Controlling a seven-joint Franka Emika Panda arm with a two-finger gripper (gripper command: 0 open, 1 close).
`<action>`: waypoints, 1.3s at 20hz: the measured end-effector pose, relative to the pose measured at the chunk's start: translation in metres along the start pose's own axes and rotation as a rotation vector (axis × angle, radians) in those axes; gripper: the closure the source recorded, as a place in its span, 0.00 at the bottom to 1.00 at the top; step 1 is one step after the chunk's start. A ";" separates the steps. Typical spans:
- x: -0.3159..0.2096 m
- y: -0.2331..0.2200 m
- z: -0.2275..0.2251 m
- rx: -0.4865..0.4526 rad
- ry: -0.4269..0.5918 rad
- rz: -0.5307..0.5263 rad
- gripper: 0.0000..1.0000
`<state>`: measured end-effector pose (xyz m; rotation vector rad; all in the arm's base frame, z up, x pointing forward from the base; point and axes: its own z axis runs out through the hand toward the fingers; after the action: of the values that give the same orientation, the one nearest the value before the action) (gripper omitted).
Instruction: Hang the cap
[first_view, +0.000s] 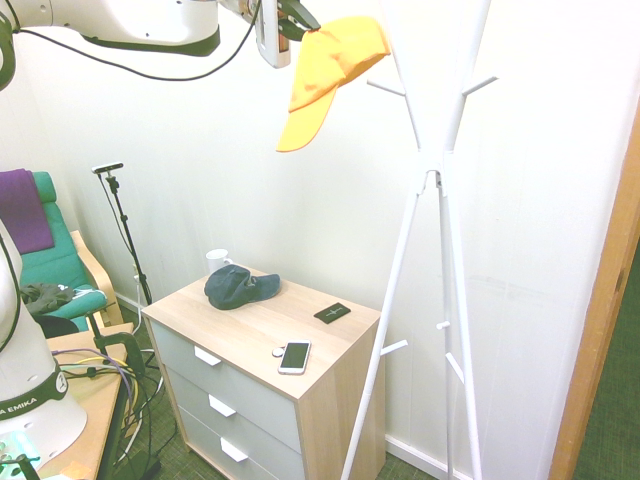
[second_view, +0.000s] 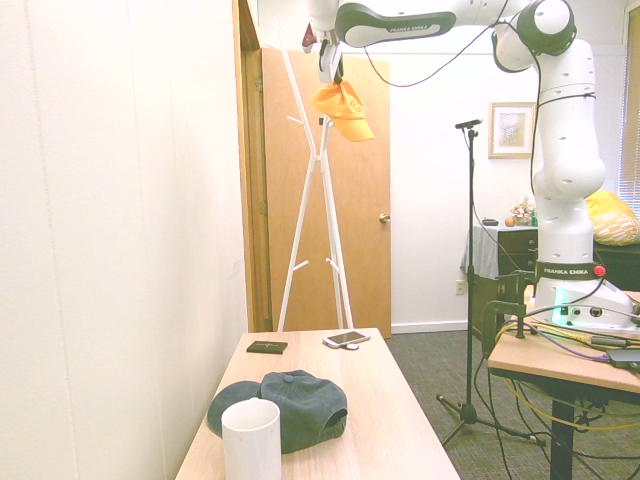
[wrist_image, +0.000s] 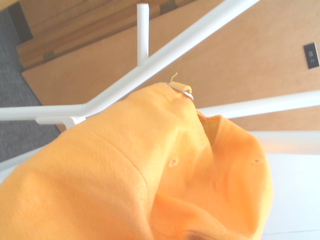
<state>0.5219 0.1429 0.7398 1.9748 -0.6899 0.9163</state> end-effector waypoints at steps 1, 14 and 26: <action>0.000 -0.002 0.007 -0.004 -0.008 -0.001 1.00; -0.029 -0.048 0.035 0.038 -0.097 -0.031 1.00; -0.043 -0.067 0.036 0.061 -0.110 -0.014 0.00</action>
<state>0.5580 0.1515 0.6611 2.0939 -0.7167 0.8338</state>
